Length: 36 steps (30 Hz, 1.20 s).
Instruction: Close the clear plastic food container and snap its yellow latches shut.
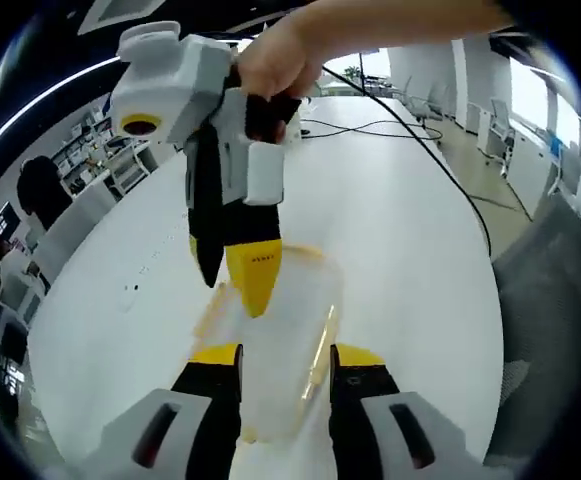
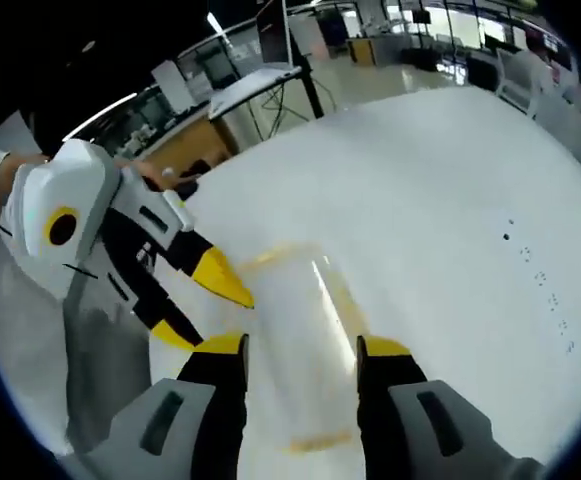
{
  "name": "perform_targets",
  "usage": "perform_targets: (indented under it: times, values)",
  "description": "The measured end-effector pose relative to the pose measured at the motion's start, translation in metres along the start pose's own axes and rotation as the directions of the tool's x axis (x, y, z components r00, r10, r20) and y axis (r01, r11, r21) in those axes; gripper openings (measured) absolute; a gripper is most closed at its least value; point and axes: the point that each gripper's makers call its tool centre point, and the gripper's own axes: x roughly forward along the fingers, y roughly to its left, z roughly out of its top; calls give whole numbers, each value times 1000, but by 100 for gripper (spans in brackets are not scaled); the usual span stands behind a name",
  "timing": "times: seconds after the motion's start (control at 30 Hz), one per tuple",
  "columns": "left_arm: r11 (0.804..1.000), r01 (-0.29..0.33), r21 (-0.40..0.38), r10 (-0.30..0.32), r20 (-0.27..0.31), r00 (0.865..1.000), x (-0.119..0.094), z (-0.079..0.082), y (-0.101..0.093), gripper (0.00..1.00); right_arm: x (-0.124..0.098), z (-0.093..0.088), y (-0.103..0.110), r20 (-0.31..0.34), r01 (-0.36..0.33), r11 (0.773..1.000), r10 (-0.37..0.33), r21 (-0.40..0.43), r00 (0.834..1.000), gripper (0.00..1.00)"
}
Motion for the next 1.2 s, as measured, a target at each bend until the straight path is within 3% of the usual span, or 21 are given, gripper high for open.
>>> perform_targets:
  times: [0.17,0.23,0.43,0.6,0.87,1.03,1.2]
  values:
    - [998,-33,-45,33,-2,999,-8,-5,6,27,-5,-12,5,7,21,1000,-21,9,1000,42]
    - [993,-34,-112,35,7,999,-8,-9,6,27,-7,-18,11,8,24,1000,-24,11,1000,43]
    - [977,-67,-204,73,21,997,-10,-18,10,28,-14,-30,16,32,86,996,-86,14,996,45]
    - [968,-128,-214,136,26,990,-16,-21,16,27,-13,-40,19,36,110,994,-110,8,993,46]
    - [950,-164,-267,178,31,983,-20,-28,15,30,-13,-42,17,70,164,986,-164,9,984,47]
    - [935,-168,-313,189,39,981,-21,-31,10,36,-16,-38,16,136,201,979,-204,36,969,48]
    - [916,-190,-353,226,63,972,-23,-34,10,39,-23,-37,9,224,304,951,-310,64,924,50]
